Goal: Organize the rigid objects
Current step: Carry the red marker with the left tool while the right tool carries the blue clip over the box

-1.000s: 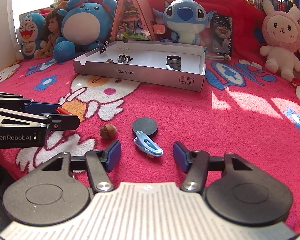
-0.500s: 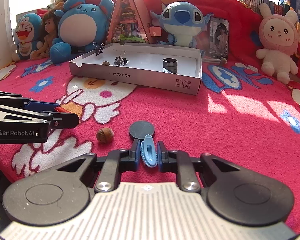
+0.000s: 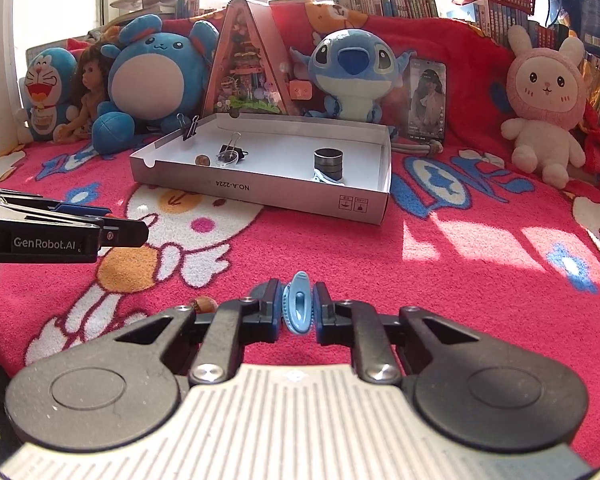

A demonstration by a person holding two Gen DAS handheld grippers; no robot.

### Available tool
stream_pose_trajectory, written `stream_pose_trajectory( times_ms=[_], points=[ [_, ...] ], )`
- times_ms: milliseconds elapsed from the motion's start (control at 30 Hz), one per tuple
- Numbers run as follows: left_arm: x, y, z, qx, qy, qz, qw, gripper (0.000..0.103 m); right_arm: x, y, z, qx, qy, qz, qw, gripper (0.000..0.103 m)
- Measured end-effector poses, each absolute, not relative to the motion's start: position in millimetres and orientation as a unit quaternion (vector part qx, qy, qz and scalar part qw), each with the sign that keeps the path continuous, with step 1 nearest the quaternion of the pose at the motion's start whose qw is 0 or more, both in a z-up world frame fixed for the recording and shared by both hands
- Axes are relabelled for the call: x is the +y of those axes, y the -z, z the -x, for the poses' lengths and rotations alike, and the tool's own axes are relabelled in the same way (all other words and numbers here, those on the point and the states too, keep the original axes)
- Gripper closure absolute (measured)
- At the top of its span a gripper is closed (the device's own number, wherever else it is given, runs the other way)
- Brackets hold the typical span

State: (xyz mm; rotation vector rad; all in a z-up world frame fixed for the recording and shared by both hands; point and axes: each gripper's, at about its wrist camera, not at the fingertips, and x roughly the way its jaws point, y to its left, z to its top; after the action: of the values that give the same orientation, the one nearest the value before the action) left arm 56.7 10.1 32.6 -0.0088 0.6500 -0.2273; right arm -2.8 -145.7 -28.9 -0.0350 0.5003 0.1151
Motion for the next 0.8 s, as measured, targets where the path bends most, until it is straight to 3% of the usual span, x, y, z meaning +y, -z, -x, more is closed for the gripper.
stream_pose_trajectory(
  times_ms=[800],
  points=[
    [44.7,-60.2,-161.8,0.326,0.07,0.083,0.939,0.061,-178.4,-12.9,-69.3,0.243,-0.029,-0.066,0.967,0.083]
  ],
)
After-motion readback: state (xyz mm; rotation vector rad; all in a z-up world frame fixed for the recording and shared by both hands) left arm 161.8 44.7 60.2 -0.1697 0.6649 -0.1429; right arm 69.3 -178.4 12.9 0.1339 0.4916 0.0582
